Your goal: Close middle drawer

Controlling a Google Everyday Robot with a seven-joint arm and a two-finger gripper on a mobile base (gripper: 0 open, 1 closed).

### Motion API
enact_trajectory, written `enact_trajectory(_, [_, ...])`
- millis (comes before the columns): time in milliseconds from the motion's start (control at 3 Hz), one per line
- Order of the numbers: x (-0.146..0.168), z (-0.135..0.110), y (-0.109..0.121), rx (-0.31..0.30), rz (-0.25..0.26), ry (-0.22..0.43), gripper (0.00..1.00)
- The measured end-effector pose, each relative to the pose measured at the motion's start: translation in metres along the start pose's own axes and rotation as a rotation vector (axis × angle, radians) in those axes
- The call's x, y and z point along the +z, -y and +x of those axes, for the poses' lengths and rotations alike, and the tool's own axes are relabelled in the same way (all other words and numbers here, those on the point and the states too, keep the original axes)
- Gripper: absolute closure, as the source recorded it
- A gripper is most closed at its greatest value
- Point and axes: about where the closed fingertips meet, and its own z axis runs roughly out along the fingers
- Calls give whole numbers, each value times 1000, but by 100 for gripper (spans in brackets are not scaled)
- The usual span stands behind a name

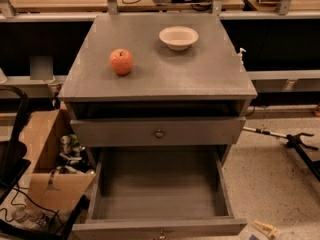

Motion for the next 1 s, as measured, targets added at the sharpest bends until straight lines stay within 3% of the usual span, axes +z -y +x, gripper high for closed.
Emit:
enact_trajectory(333, [20,14,-20,24,-46,10,65])
enact_trajectory(667, [20,13,-21,23,-48,12,96])
enact_trajectory(1000, [21,12,-21,23,-49,13,100])
